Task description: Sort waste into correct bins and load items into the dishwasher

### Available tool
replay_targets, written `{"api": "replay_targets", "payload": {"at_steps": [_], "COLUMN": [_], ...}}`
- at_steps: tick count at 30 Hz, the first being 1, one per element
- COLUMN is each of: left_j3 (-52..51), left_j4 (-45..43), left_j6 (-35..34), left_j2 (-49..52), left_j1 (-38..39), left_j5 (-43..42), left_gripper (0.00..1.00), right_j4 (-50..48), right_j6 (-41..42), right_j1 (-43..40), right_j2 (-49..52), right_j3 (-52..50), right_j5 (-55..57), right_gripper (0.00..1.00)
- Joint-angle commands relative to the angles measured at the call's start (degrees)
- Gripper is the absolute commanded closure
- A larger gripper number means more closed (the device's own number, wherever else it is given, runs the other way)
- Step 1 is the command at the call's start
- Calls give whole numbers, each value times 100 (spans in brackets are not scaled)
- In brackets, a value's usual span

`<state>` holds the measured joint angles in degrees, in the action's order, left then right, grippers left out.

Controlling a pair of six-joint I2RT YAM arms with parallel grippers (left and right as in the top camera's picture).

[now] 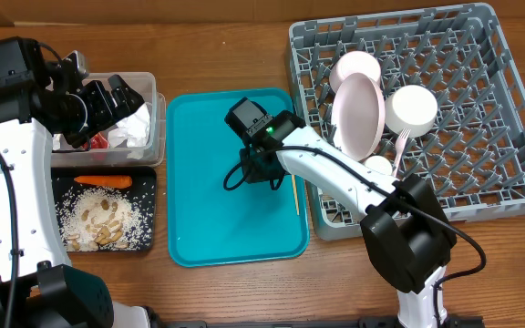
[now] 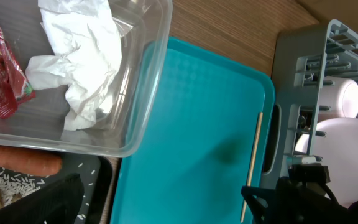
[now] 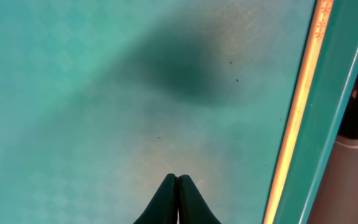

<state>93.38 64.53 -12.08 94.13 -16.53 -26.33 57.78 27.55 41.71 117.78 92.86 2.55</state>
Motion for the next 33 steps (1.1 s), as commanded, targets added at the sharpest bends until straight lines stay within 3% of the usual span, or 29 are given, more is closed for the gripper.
{"api": "replay_targets", "payload": {"at_steps": [1,10,12,19,33], "left_j3": [140,140,140,140,140], "left_j4": [-7,-7,-7,-7,-7], "left_j6": [-37,-37,-37,-37,-37], "left_j2": [-125,-125,-125,-125,-125], "left_j1": [7,7,7,7,7], "left_j5": [-4,-4,-4,-4,-4], "left_gripper": [0,0,0,0,0], "right_j4": [37,142,151,181,264], "right_j6": [-44,-531,-527,-529,-525], "right_j1": [-9,-9,-9,-9,-9], "right_j2": [2,90,125,184,195], "right_j3": [37,-94,-94,-98,-109], "right_j5": [162,664,662,667,1029], "right_gripper": [95,88,78,66,65]}}
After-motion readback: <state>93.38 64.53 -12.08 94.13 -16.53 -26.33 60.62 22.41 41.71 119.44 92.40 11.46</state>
